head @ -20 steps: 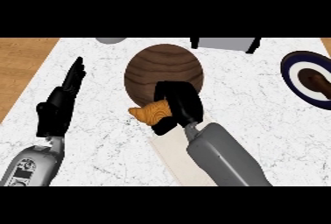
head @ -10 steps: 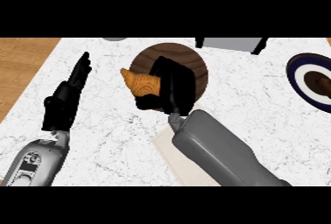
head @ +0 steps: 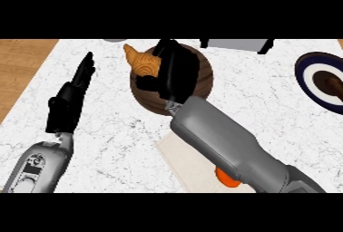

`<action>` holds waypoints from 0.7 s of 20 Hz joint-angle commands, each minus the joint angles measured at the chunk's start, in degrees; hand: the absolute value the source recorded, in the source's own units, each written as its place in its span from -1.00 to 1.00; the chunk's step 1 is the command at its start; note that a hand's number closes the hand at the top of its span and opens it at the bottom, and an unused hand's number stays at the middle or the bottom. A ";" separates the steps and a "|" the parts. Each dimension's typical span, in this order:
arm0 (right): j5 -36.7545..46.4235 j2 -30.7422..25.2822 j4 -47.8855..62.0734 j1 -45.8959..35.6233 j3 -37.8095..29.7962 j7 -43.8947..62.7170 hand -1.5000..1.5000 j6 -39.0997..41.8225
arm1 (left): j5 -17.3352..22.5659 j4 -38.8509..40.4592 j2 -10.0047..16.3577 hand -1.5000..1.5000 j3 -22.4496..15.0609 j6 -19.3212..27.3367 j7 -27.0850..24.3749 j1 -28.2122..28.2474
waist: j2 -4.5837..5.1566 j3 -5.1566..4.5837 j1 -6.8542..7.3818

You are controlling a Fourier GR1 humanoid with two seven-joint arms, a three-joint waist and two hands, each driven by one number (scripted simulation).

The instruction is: Pick the croissant from the placemat and place it in the bowl

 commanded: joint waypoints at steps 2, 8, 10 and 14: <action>5.21 0.48 9.13 -3.03 1.40 11.09 1.00 -8.04 | 0.18 1.70 -0.21 0.00 1.30 0.53 -1.51 0.84 | 0.13 0.03 -2.17; 8.14 0.47 21.27 -4.15 1.61 11.78 1.00 -6.94 | -0.54 0.51 0.30 0.00 1.69 0.82 -0.05 0.46 | 0.28 0.11 -2.65; 8.66 0.47 24.54 -6.18 1.99 12.38 1.00 -5.40 | -1.08 -1.22 -0.41 0.00 0.73 1.26 0.55 1.04 | 0.24 0.14 -2.08; 8.57 0.47 30.80 -6.81 -0.42 10.86 1.00 -9.16 | 0.36 -0.83 1.01 0.00 2.53 -0.48 -0.38 0.52 | 0.73 0.16 -2.02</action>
